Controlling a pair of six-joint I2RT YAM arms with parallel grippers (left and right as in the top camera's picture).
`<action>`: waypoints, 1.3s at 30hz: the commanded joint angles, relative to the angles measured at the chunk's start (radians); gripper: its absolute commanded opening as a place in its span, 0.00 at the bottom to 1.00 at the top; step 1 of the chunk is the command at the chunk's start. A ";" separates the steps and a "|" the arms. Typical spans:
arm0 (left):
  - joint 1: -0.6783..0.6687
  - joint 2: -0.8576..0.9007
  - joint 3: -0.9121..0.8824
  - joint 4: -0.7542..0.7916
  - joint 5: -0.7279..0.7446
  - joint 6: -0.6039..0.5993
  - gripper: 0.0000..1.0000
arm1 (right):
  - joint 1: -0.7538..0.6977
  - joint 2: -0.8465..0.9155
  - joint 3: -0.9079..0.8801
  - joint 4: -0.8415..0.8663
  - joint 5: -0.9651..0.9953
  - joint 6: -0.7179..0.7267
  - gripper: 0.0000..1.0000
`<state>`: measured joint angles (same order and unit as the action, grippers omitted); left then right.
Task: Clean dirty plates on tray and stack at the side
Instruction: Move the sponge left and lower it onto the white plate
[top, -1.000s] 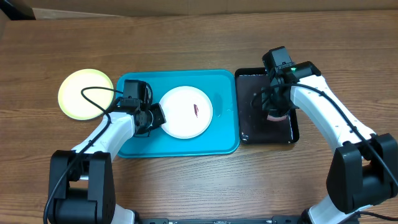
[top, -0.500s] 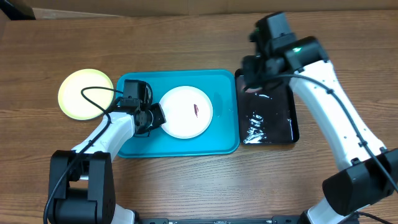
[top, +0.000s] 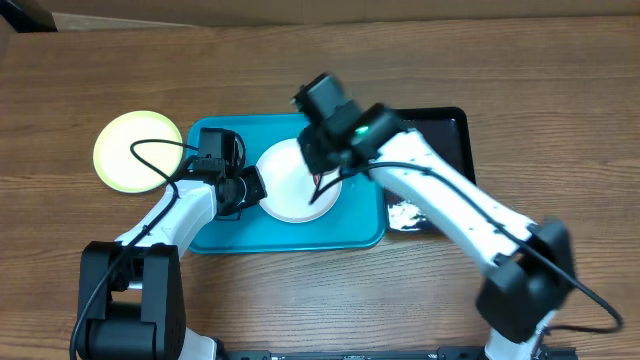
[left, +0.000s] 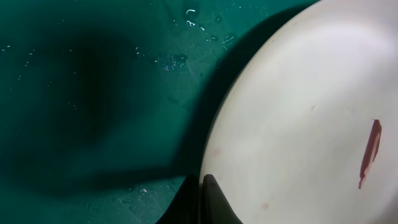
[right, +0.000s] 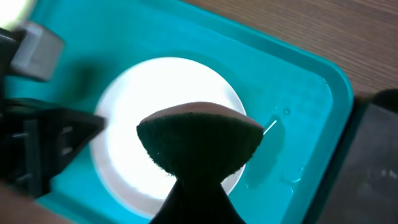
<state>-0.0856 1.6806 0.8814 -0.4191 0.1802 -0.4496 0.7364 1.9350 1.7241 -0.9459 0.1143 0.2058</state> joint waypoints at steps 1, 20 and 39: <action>-0.005 0.008 0.011 0.001 0.005 0.000 0.04 | 0.044 0.068 -0.010 0.023 0.196 0.005 0.04; -0.005 0.008 0.011 0.000 0.005 0.000 0.04 | 0.096 0.239 -0.010 0.061 0.389 0.143 0.04; -0.005 0.008 0.011 0.001 0.005 0.000 0.04 | 0.047 0.366 -0.010 0.100 0.163 0.170 0.04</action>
<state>-0.0856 1.6806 0.8814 -0.4191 0.1829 -0.4496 0.7975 2.2555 1.7126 -0.8547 0.4038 0.3630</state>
